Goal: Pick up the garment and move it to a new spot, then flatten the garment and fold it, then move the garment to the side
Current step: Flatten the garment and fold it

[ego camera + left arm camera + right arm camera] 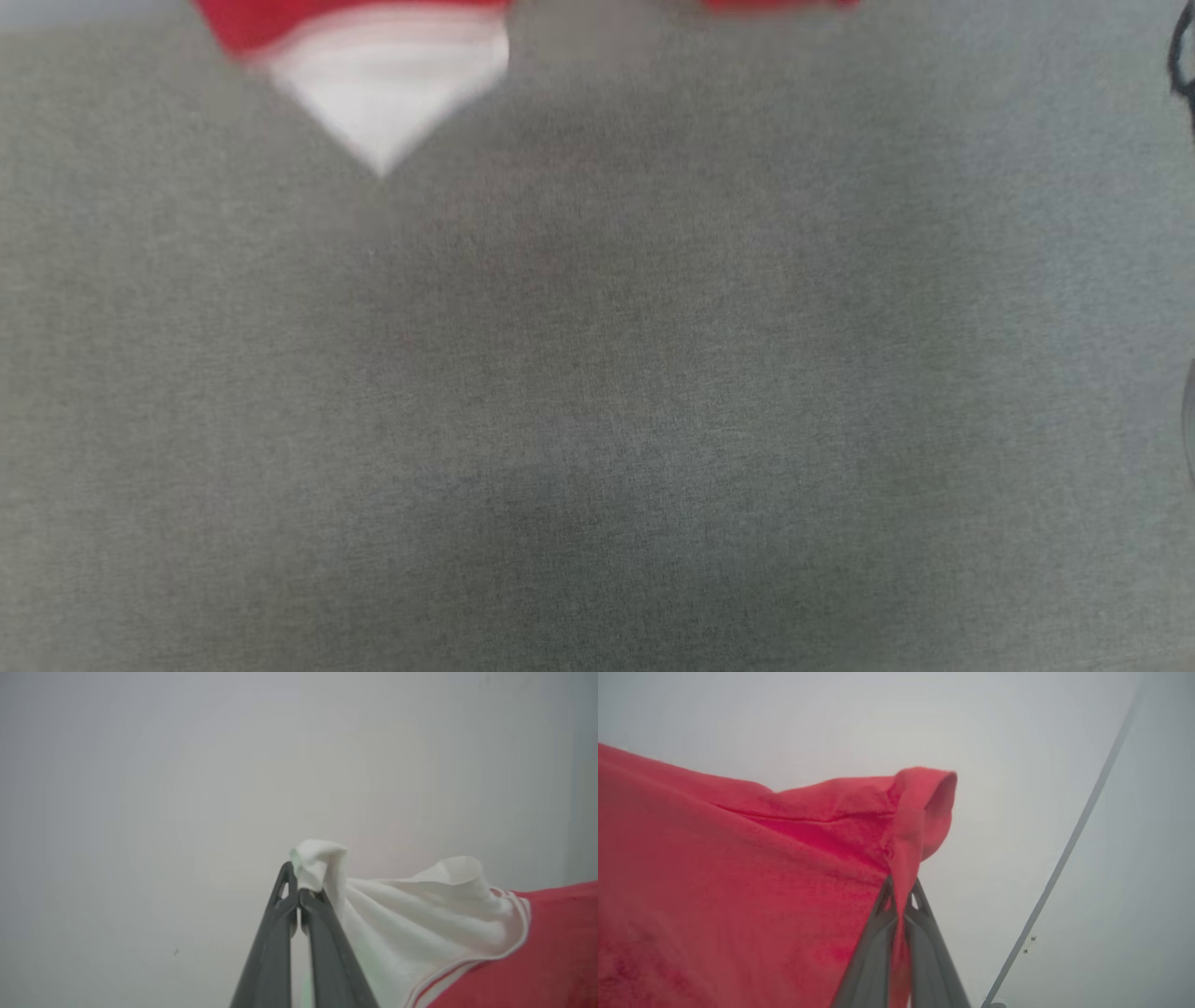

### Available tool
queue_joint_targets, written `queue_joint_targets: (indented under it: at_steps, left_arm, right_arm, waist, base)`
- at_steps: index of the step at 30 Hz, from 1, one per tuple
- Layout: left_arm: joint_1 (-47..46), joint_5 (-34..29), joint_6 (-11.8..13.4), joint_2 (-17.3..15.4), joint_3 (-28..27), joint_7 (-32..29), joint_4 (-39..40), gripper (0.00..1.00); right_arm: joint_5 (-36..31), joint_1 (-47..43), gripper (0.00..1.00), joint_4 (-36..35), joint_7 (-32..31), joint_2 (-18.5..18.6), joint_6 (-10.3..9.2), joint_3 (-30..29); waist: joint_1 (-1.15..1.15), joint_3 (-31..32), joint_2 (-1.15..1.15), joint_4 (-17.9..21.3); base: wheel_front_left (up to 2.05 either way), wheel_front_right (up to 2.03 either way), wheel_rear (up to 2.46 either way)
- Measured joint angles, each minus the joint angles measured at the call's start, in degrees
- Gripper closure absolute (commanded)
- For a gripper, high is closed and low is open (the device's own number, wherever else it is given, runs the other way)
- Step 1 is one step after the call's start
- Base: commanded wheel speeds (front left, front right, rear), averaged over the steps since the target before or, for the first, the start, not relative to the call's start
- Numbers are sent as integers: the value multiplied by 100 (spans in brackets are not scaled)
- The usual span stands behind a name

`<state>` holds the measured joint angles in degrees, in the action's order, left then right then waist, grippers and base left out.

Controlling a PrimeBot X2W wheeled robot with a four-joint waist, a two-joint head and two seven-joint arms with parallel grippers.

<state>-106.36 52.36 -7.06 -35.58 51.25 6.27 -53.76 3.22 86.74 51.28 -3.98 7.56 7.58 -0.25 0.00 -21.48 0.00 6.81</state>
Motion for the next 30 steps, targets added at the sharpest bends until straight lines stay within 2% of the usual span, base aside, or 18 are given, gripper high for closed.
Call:
queue_joint_targets:
  at_steps: [4,8,12,22,30]
  left_arm:
    - [-348,-244,-9,60,-22,687,-122,100]
    - [-328,-219,-26,154,-15,793,-164,100]
    - [273,111,-33,119,272,790,30,100]
    - [1959,1535,-34,-379,1037,-723,792,100]
    - [3203,2404,-34,-742,1327,-1876,1226,100]
  right_arm:
    - [-755,192,100,169,662,-109,1,-516]
    - [-1154,222,100,396,806,-219,1,-731]
    - [-1426,107,100,812,768,-290,0,-822]
    - [-1304,-635,100,1806,470,-311,0,-715]
    - [-683,-1328,100,2152,187,-386,0,120]
  waist:
    - [0,-254,0,-22]
    - [0,-373,0,-97]
    - [0,-423,0,-236]
    - [0,-235,0,-538]
    - [0,87,0,-724]
  base:
    - [0,0,0]
    - [0,0,0]
    - [0,0,0]
    - [0,0,0]
    - [0,0,0]
